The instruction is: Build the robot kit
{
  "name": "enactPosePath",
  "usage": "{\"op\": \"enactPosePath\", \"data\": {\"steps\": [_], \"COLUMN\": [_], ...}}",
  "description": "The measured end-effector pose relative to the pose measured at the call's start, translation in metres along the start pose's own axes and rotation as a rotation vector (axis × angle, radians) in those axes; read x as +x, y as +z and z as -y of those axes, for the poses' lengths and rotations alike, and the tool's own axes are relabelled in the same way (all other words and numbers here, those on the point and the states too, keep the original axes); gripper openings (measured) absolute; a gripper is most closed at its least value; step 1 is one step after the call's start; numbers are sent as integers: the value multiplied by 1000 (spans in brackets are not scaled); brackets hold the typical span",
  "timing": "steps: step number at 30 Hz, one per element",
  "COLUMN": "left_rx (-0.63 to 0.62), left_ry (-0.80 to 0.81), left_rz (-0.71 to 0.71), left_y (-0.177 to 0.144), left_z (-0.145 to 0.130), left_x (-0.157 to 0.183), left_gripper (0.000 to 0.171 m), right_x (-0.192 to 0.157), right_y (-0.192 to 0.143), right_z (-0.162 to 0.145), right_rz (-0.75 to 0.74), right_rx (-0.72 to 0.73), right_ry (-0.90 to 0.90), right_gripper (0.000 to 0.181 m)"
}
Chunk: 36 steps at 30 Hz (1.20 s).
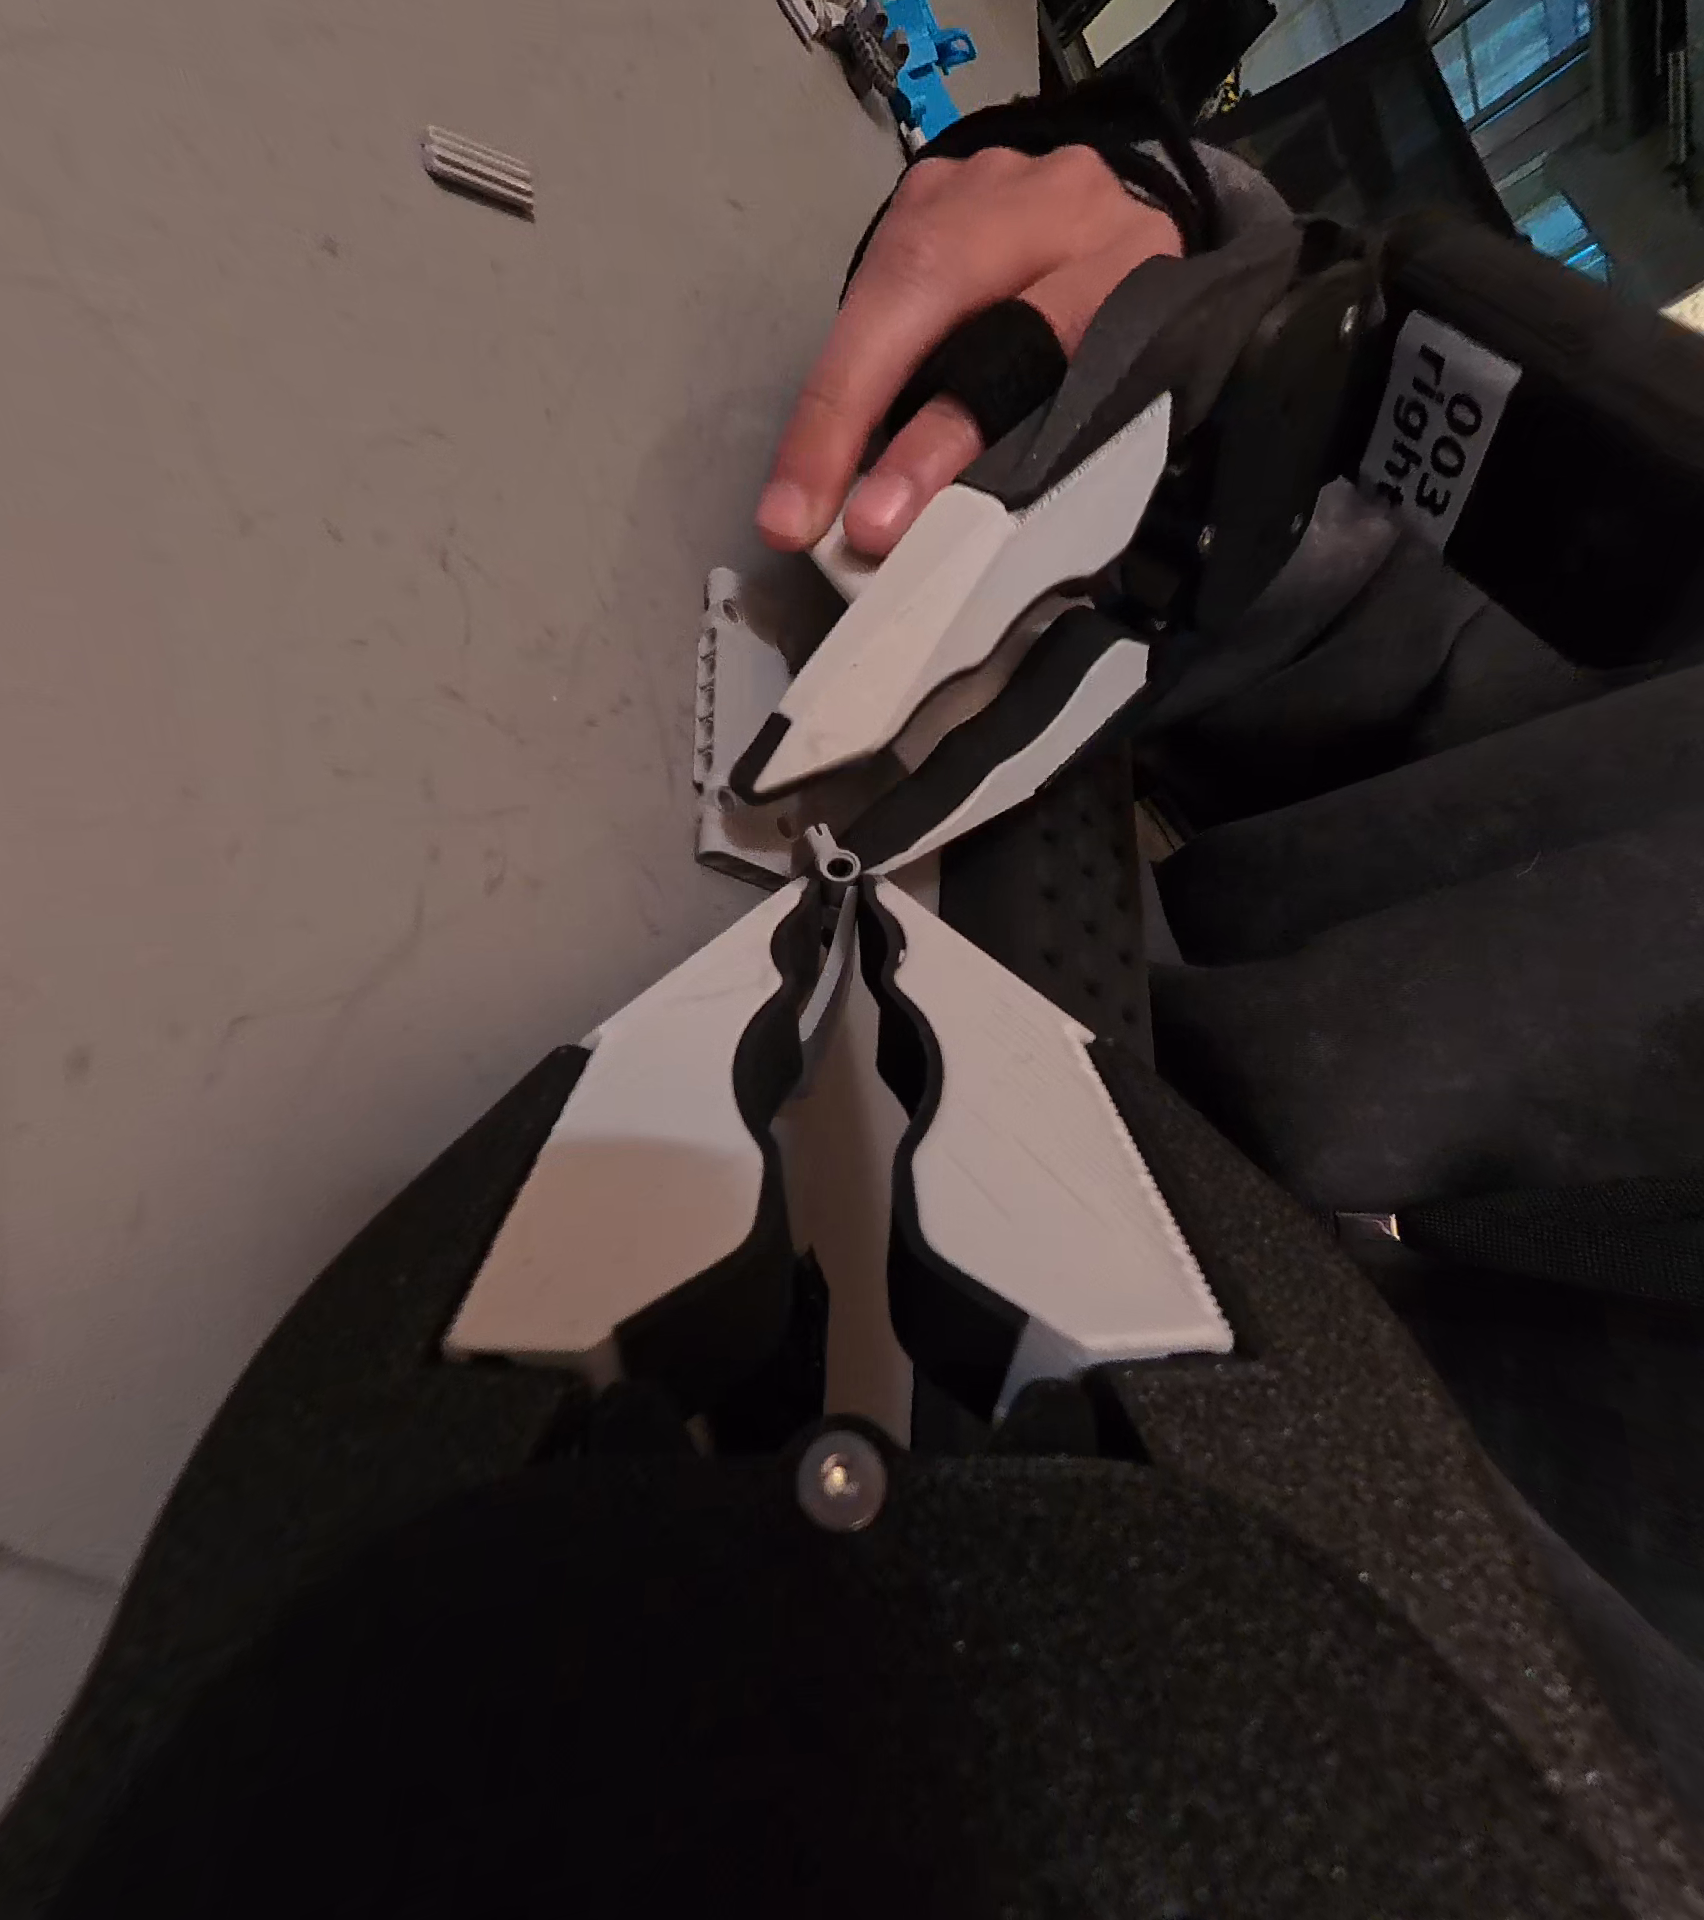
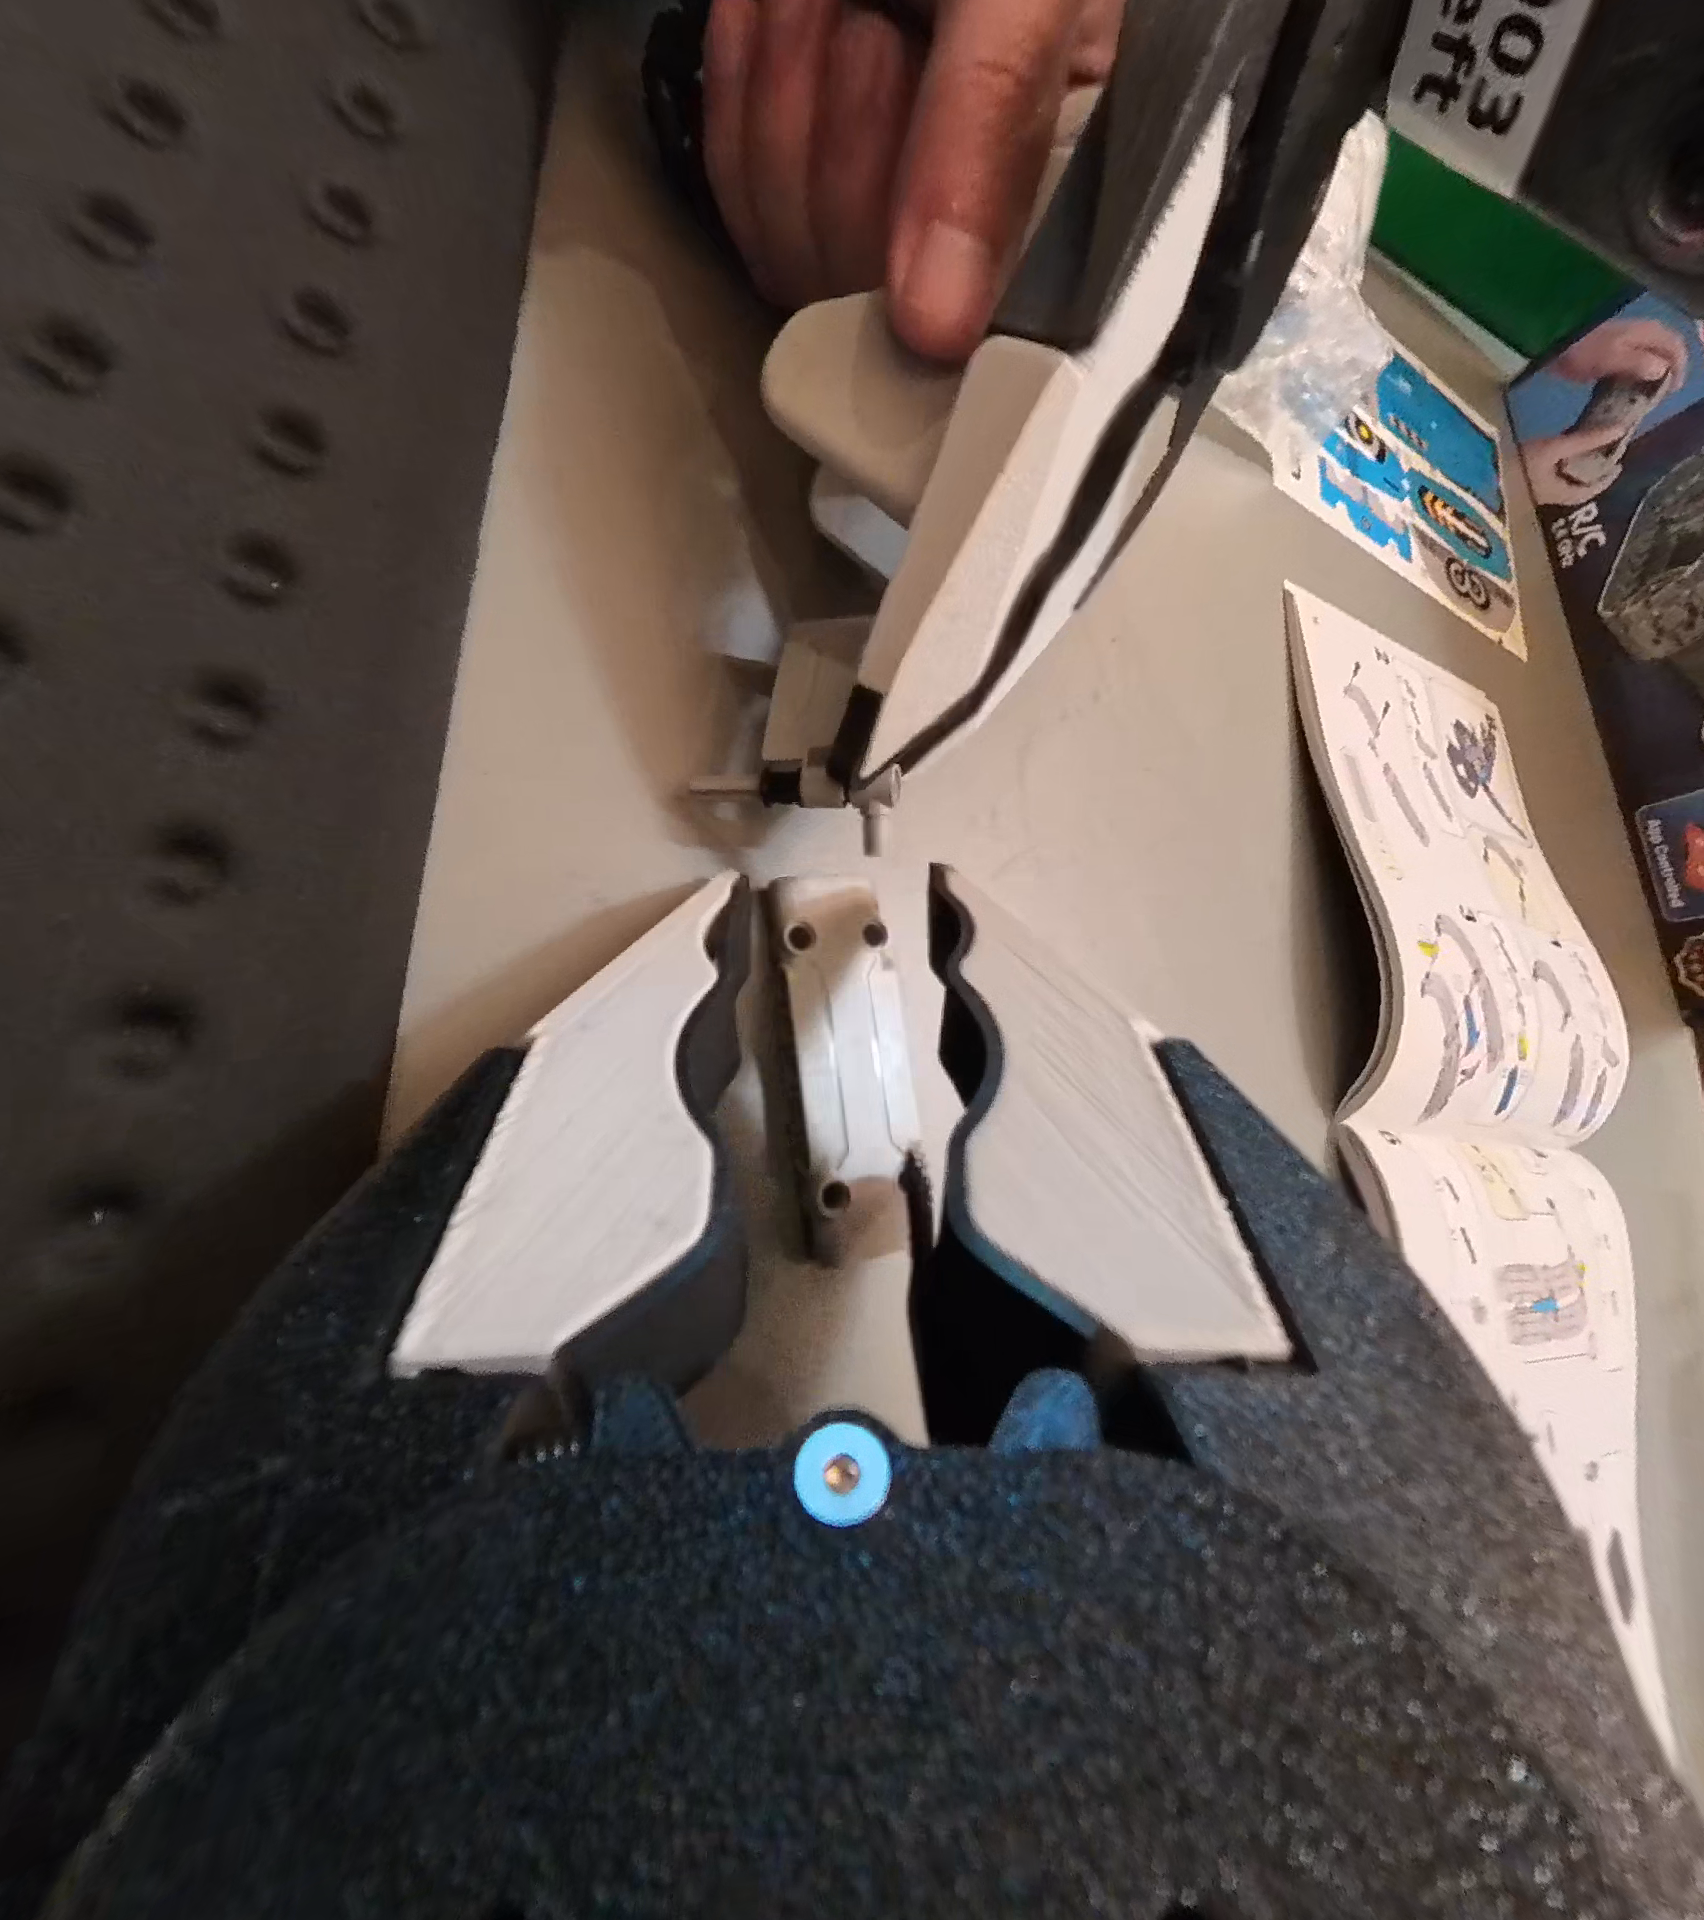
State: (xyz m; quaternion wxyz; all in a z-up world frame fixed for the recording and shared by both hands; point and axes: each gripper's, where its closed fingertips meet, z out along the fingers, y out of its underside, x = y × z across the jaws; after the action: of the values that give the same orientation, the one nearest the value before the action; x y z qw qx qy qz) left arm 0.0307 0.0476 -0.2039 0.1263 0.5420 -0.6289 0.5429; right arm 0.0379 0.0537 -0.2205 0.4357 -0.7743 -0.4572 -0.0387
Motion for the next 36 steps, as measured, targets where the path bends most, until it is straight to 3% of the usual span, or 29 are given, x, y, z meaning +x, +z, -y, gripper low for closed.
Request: {"op": "enactPosePath", "data": {"steps": [3,7,11,13,17,22,26,28,30,32,36], "left_rx": [2,2,-8,-7,-4,-8,-8,-9,-10,-11,-11], "left_ry": [-1,-3,-1,-3,-8,-6,-6,-4,-2,-1,1], "left_rz": [-1,-9,-16,-19,-25,-27,-31,-33,-35,-36,-38], "left_y": [-1,-2,-1,-2,-3,-3,-3,-2,-2,-2,-2], "left_z": [0,0,-2,-3,-2,-3,-2,-3,-3,-3,-3], "left_x": [0,1,2,3,3,3,4,4,4,5,5], "left_gripper": [5,5,5,5,5,5,5,5,5,5,5], "right_x": [3,7,8,8,9,4,-3,-3,-8,1,14], "right_y": [-5,-17,-22,-24,-18,-21,-23,-24,-30,-32,-28], "right_z": [-3,-11,-21,-22,-36,-31,-27,-28,-21,-16,-30], "right_rz": [53,281,588,693,550,437,372,409,511,485,426], "right_rx": [-5,-52,-70,-77,-133,-87,-31,-21,11,60,10], "right_ry": [79,285,443,481,325,235,266,386,476,466,403], "right_gripper": [42,50,33,34,30,17,1,2,37,32,36]}}
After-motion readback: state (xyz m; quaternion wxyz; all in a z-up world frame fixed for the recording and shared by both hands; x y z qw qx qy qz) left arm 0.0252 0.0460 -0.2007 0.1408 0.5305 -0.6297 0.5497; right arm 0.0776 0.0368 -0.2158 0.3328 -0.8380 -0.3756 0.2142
